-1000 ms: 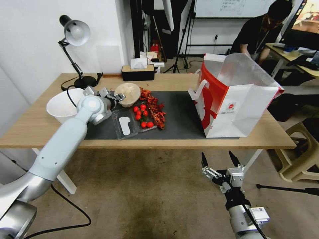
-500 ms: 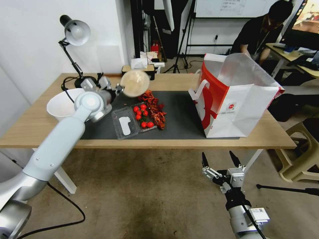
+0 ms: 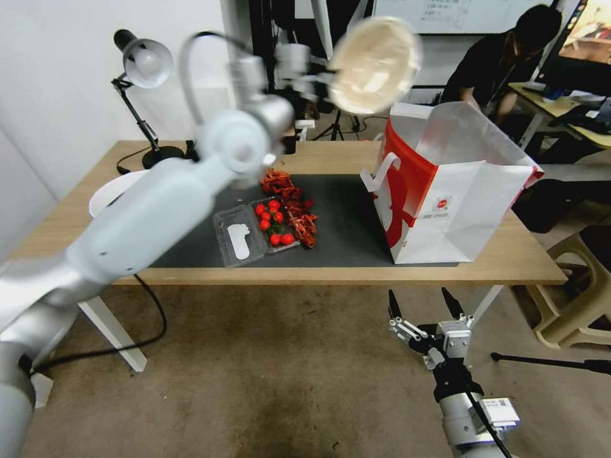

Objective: Pick up the trash from the table and place it into the takeout bag.

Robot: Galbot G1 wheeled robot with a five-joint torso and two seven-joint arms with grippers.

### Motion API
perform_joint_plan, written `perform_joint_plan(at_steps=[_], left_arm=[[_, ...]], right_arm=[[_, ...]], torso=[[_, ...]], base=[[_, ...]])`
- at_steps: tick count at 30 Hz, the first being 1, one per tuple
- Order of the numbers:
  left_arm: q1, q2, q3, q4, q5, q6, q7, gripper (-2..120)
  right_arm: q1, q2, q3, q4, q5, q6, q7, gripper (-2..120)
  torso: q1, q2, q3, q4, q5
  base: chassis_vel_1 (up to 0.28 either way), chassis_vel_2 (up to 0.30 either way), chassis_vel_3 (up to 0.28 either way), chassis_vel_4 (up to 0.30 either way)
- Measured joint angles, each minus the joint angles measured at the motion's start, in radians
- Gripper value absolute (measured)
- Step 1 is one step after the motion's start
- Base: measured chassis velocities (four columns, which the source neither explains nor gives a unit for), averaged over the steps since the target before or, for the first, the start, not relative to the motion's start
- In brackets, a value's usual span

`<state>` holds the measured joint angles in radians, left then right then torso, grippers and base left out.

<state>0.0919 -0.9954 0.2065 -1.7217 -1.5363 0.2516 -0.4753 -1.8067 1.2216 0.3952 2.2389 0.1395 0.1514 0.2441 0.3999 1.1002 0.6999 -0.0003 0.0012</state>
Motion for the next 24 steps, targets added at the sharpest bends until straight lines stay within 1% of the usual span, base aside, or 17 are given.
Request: perform_joint_plan(at_steps=[1, 2, 3, 4, 5, 7, 8, 9, 11, 13, 14, 16, 18, 20, 21, 22, 24], left_arm=[[0.0, 0.0, 0.0, 0.0, 0.0, 0.0, 0.0, 0], [-0.049, -0.011, 0.064, -0.009, 0.035, -0.003, 0.026, 0], [-0.127, -0.032, 0.19, -0.012, 0.115, -0.01, 0.076, 0], [-0.179, -0.05, 0.268, -0.001, 0.194, -0.019, 0.117, 0], [-0.179, -0.05, 0.268, -0.001, 0.194, -0.019, 0.117, 0], [-0.253, -0.092, 0.376, 0.041, 0.342, -0.045, 0.183, 0], [-0.269, -0.109, 0.403, 0.055, 0.384, -0.053, 0.201, 0], [-0.269, -0.109, 0.403, 0.055, 0.384, -0.053, 0.201, 0], [-0.276, -0.125, 0.429, 0.069, 0.434, -0.063, 0.222, 0], [-0.275, -0.122, 0.457, 0.08, 0.513, -0.092, 0.271, 0], [-0.275, -0.122, 0.457, 0.08, 0.513, -0.092, 0.271, 0], [-0.262, -0.112, 0.468, 0.083, 0.587, -0.112, 0.312, 2], [-0.259, -0.11, 0.47, 0.084, 0.611, -0.113, 0.316, 5], [-0.254, -0.107, 0.474, 0.085, 0.637, -0.126, 0.306, 17], [-0.253, -0.108, 0.474, 0.09, 0.637, -0.142, 0.295, 20], [-0.253, -0.108, 0.474, 0.09, 0.637, -0.142, 0.295, 20], [-0.247, -0.11, 0.461, 0.089, 0.631, -0.154, 0.272, 31]], right_arm=[[0.0, 0.0, 0.0, 0.0, 0.0, 0.0, 0.0, 100], [-0.001, 0.001, 0.002, 0.001, -0.001, -0.001, 0.0, 100], [-0.002, 0.003, 0.004, 0.003, -0.001, -0.002, 0.001, 100], [-0.002, 0.007, 0.006, 0.004, -0.003, -0.002, 0.001, 100], [-0.002, 0.007, 0.006, 0.004, -0.003, -0.002, 0.001, 100], [-0.005, 0.015, 0.007, 0.005, -0.007, -0.002, 0.002, 100], [-0.006, 0.019, 0.008, 0.005, -0.009, -0.001, 0.002, 100], [-0.006, 0.019, 0.008, 0.005, -0.009, -0.001, 0.002, 100], [-0.007, 0.022, 0.01, 0.004, -0.01, 0.001, 0.002, 100], [-0.006, 0.024, 0.012, 0.001, -0.01, 0.003, 0.002, 100], [-0.006, 0.024, 0.012, 0.001, -0.01, 0.003, 0.002, 100], [-0.005, 0.025, 0.013, -0.005, -0.009, 0.005, 0.003, 100], [-0.004, 0.025, 0.013, -0.007, -0.01, 0.005, 0.003, 100], [0.001, 0.025, 0.013, -0.012, -0.009, 0.005, 0.003, 100], [0.003, 0.024, 0.012, -0.015, -0.009, 0.004, 0.004, 100], [0.003, 0.024, 0.012, -0.015, -0.009, 0.004, 0.004, 100], [0.004, 0.024, 0.009, -0.017, -0.009, 0.003, 0.004, 100]], torso=[[0.0, 0.0, 0.0, 0.0, 0.0], [0.0, 0.0, 0.0, 0.0001, -0.0011], [0.0, 0.0, 0.0, 0.0001, -0.0007], [0.0, 0.0, 0.0, -0.0003, -0.0008], [0.0, 0.0, 0.0, -0.0003, -0.0008], [0.0, 0.0, 0.0, 0.0002, -0.0009], [0.0, 0.0, 0.0, 0.0002, -0.0012], [0.0, 0.0, 0.0, 0.0002, -0.0012], [0.0, 0.0, 0.0, 0.0003, -0.0011], [0.0, 0.0, 0.0, 0.0003, -0.0012], [0.0, 0.0, 0.0, 0.0003, -0.0012], [0.0, 0.0, 0.0, 0.0006, -0.0014], [0.0, 0.0, 0.0, 0.0006, -0.0014], [0.0, 0.0, 0.0, 0.0004, -0.0013], [0.0, 0.0, 0.0, 0.0004, -0.0013], [0.0, 0.0, 0.0, 0.0004, -0.0013], [0.0, 0.0, 0.0, 0.0003, -0.0013]], base=[[0.0, 0.0, 0.0, 0.0], [0.0, 0.0, 0.0, 0.0], [0.0, 0.0, 0.0, 0.0], [0.0, 0.0, 0.0, 0.0], [0.0, 0.0, 0.0, 0.0], [0.0, 0.0, 0.0, 0.0], [0.0, 0.0, 0.0, 0.0], [0.0, 0.0, 0.0, 0.0], [0.0, 0.0, 0.0, 0.0], [0.0, 0.0, 0.0, 0.0], [0.0, 0.0, 0.0, 0.0], [0.0, 0.0, 0.0, 0.0], [0.0, 0.0, 0.0, 0.0], [0.0, 0.0, 0.0, 0.0], [0.0, 0.0, 0.0, 0.0], [0.0, 0.0, 0.0, 0.0], [0.0, 0.0, 0.0, 0.0]])
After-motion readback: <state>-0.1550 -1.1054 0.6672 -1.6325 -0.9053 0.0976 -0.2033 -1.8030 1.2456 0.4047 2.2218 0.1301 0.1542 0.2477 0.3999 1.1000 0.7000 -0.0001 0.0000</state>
